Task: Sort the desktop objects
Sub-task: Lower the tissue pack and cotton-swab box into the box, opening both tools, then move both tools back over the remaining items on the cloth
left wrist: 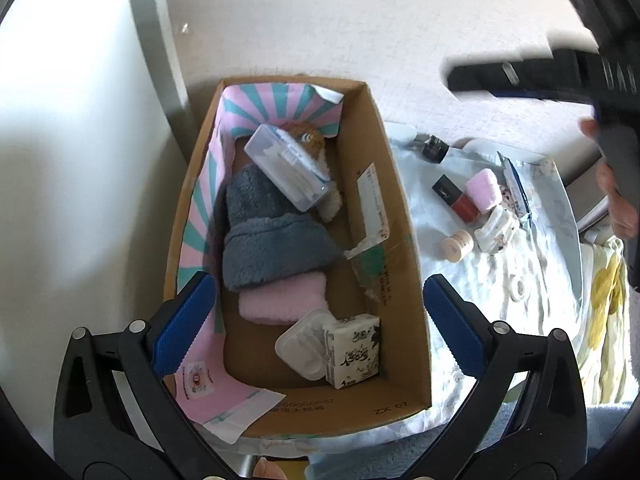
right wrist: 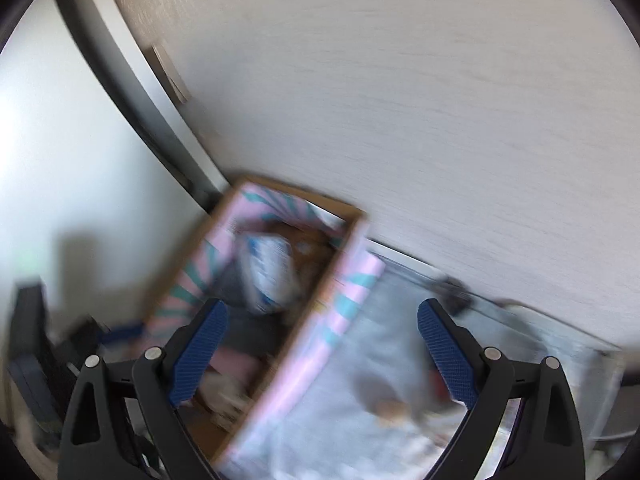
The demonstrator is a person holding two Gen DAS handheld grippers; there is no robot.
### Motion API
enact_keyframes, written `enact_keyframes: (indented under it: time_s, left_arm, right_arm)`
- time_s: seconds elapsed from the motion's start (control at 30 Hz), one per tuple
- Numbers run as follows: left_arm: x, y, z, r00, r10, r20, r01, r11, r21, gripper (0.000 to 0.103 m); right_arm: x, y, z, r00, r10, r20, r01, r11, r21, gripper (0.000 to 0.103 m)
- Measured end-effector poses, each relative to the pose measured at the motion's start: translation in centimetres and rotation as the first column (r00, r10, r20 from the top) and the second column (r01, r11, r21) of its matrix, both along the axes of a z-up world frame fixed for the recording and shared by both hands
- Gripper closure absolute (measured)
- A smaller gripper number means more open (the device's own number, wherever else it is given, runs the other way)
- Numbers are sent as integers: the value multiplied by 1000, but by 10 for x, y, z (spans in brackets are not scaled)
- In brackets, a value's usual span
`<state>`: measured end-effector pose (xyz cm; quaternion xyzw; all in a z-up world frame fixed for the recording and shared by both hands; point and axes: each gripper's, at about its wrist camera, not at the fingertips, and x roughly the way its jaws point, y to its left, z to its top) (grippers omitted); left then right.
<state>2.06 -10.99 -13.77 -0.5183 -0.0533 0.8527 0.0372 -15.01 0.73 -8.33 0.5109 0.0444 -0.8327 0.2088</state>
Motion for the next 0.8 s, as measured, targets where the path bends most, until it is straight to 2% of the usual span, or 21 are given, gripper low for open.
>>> enact_keyframes:
  time_s: [0.07,0.2,0.33,0.43,0.5,0.57,0.67,0.8]
  left_arm:
    - [3,1,7,1000,-9,-14,9,1000,-1,0]
    - [7,2,22,998,-23,-53,23,1000,-2,0]
    - [8,5,35,997,-33,-75,32,999,-14,0]
    - [8,9,44,995,-47,-85,44,999,-32,0]
    - [8,12,49,995,-47,-89,43,998,-45,0]
    - [9,14,56,992,-48,-118,44,998,-39,0]
    - [9,18,63,989,-44,-140,41,999,-26,0]
    - [7,27,68,989,-49,-143,48,999,-13,0]
  right_arm:
    - [11,10,4,1000,-20,-24,22,997,72,8]
    - [38,47,21,996,-49,-71,58,990,132,8]
    - [45,63,18,989,-101,-104,120,972,200,8]
    - [57,83,29,982,-131,-136,156,968,196,8]
    - [62,95,33,972,-168,-163,202,953,225,8]
    - [67,103,38,964,-189,-185,229,946,228,8]
    - [76,123,42,956,-234,-180,265,948,176,8]
    - [85,140,41,949,-262,-177,293,939,181,8]
